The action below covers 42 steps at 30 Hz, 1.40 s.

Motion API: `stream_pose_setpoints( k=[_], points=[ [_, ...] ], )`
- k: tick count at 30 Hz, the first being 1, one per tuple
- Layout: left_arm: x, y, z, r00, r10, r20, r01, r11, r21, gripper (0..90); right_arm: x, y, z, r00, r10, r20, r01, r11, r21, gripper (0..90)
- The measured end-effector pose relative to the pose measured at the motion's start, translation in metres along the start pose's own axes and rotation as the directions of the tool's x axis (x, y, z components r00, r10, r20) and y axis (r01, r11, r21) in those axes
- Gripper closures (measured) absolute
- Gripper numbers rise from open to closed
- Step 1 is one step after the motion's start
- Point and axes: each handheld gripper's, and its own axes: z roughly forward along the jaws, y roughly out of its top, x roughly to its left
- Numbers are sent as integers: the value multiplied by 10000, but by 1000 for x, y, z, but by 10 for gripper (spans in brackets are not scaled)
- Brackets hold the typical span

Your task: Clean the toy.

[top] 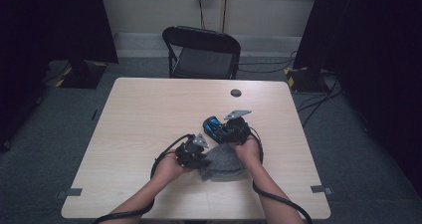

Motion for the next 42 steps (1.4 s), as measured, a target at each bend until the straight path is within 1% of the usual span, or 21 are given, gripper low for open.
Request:
stream_pose_setpoints(
  k=[2, 4, 5, 6, 7, 9, 10, 12, 13, 22, 23, 26, 29, 32, 34, 35, 36, 37, 39, 41, 42],
  points=[
    [8, 1, -1, 9994, -10, -347, 16, 9998, 181, 731, 0, -1, 0, 10000, 48, 7, -48, 10000, -67, 476],
    [14, 2, -2, 9978, -91, -659, 104, 9998, 196, 731, 0, -1, 0, 10000, 65, -5, -65, 9999, -92, 476],
    [18, 2, -3, 9977, -47, -671, 69, 9995, 318, 731, 0, -1, 0, 10000, 71, -3, -71, 9999, -85, 476],
    [21, 3, -3, 9973, -132, -720, 153, 9995, 284, 731, 0, -1, 0, 10000, 65, 3, -65, 9999, -81, 476],
    [22, 3, -3, 9956, -182, -920, 207, 9994, 261, 731, 0, -1, 0, 10000, 71, 0, -71, 9999, -80, 475],
    [26, 5, -2, 9940, -103, -1091, 141, 9993, 344, 732, 0, -1, 0, 9999, 110, -24, -110, 9999, -78, 476],
    [28, 5, -2, 9944, -96, -1049, 142, 9990, 431, 732, 0, -1, 0, 9999, 99, -36, -99, 9999, -71, 476],
    [32, 6, -2, 9920, -125, -1253, 186, 9987, 480, 733, 0, -2, 0, 9999, 123, -35, -123, 9999, -93, 477],
    [34, 6, -2, 9927, -140, -1197, 207, 9983, 548, 733, 0, -2, 0, 9999, 122, -29, -122, 9999, -105, 477],
    [50, 3, -6, 9845, -395, -1709, 491, 9974, 521, 733, 0, -3, -1, 9999, 136, -20, -136, 9998, -152, 477],
    [51, 2, -7, 9840, -426, -1732, 519, 9974, 496, 733, 0, -3, -1, 9999, 136, -20, -137, 9998, -162, 477],
    [53, 3, -8, 9820, -290, -1867, 402, 9976, 564, 734, 0, -3, -1, 9999, 149, -20, -149, 9997, -168, 477],
    [54, 2, -9, 9785, -283, -2041, 410, 9974, 586, 734, 0, -3, -1, 9999, 145, -30, -145, 9997, -177, 478],
    [55, 1, -11, 9768, -290, -2120, 434, 9971, 632, 735, 0, -3, -1, 9999, 149, -32, -149, 9997, -203, 478],
    [57, 0, -12, 9752, -342, -2187, 493, 9967, 641, 736, 0, -3, -1, 9999, 154, -40, -155, 9996, -231, 478],
    [58, -1, -13, 9742, -448, -2214, 601, 9962, 629, 736, -1, -4, -1, 9999, 167, -42, -168, 9996, -233, 478],
    [59, -1, -13, 9745, -470, -2196, 623, 9961, 632, 735, -1, -4, -1, 9999, 163, -50, -164, 9995, -256, 478],
    [59, -2, -14, 9725, -547, -2263, 705, 9956, 622, 736, -1, -4, -1, 9999, 162, -52, -163, 9995, -268, 478],
    [60, -3, -15, 9716, -587, -2291, 746, 9953, 612, 735, -1, -4, -1, 9998, 177, -61, -178, 9995, -261, 478],
    [63, -4, -16, 9672, -650, -2456, 833, 9944, 650, 735, -1, -4, -1, 9998, 178, -65, -180, 9995, -266, 479],
    [64, -5, -17, 9667, -655, -2474, 848, 9941, 680, 736, -1, -4, -1, 9998, 180, -63, -181, 9995, -265, 478]
  ],
)
